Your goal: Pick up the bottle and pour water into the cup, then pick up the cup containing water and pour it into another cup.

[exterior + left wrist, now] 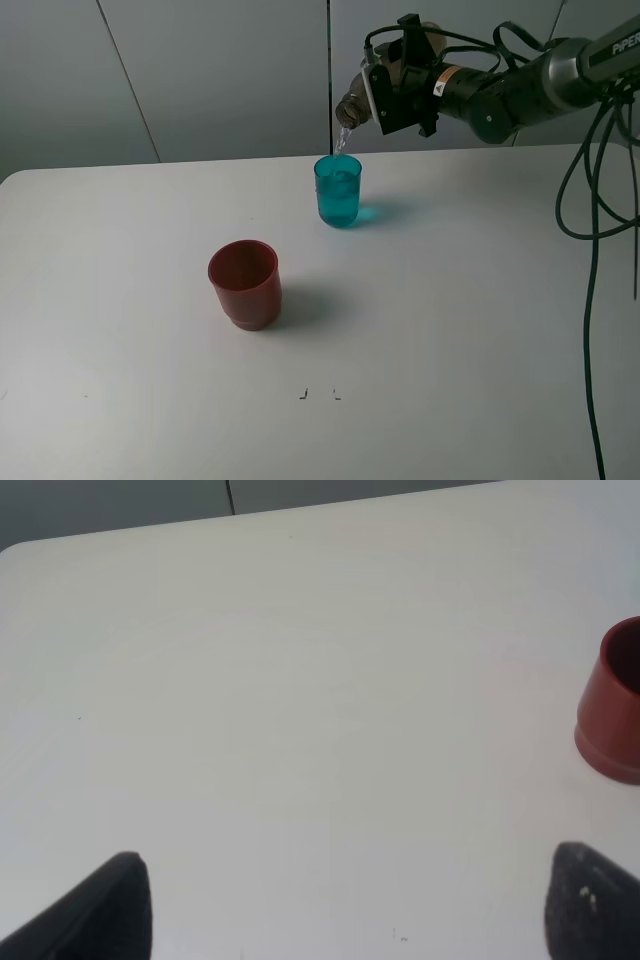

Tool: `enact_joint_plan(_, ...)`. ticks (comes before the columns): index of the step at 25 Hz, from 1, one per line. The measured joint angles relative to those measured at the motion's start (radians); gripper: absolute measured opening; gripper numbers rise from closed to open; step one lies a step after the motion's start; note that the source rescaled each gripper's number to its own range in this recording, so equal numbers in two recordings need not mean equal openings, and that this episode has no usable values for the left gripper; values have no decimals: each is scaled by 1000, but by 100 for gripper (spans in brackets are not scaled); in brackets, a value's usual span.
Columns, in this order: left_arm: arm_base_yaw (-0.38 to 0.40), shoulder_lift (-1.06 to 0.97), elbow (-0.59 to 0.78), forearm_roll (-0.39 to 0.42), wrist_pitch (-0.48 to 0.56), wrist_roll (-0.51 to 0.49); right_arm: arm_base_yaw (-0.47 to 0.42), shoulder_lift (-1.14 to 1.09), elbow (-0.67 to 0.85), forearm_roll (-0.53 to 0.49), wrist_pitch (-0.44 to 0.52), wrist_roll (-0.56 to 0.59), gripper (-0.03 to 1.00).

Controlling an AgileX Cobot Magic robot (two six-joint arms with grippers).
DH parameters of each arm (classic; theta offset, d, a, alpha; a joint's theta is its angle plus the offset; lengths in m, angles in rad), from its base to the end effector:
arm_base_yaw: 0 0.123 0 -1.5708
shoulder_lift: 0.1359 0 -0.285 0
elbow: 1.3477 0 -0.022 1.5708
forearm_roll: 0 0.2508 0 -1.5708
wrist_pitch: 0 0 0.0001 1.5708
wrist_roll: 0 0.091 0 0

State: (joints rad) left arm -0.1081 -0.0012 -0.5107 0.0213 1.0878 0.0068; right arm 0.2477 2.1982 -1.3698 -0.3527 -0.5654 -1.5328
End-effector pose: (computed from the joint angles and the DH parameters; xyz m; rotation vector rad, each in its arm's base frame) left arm -0.0072 0.0025 0.2781 0.1168 2.0562 -0.0371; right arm 0.4655 0.1351 0.1576 -1.6886 0.8241 -0.9643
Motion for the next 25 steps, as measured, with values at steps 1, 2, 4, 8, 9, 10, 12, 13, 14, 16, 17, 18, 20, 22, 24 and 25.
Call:
enact_joint_plan(1,0,0,0,0,0,0,0,0,0,0,0,0,0)
enact_joint_plan(2,0,0,0,0,0,0,0,0,-2,0,0,0,0)
enact_joint_plan(4,0,0,0,0,0,0,0,0,-2,0,0,0,0)
enact_joint_plan(8,0,0,0,0,0,0,0,0,-2,0,9,2,0)
enact_joint_plan(9,0,0,0,0,0,0,0,0,-2,0,19,8,0)
enact_joint_plan(10,0,0,0,0,0,0,0,0,-2,0,32,22,0)
enact_joint_plan(12,0,0,0,0,0,0,0,0,-2,0,62,65,0)
enact_joint_plan(13,0,0,0,0,0,0,0,0,-2,0,72,100,0)
enact_joint_plan(14,0,0,0,0,0,-7,0,0,-2,0,78,137,0)
enact_joint_plan(16,0,0,0,0,0,-7,0,0,-2,0,86,212,0)
enact_joint_plan(17,0,0,0,0,0,-7,0,0,-2,0,86,248,0)
enact_joint_plan(18,0,0,0,0,0,-7,0,0,-2,-2,88,282,0)
enact_joint_plan(20,0,0,0,0,0,-7,0,0,-2,-4,92,326,0)
enact_joint_plan(22,0,0,0,0,0,-7,0,0,-2,-17,100,349,0)
enact_joint_plan(24,0,0,0,0,0,-7,0,0,-2,-21,113,375,0)
enact_joint_plan(25,0,0,0,0,0,-7,0,0,-2,-23,125,398,0)
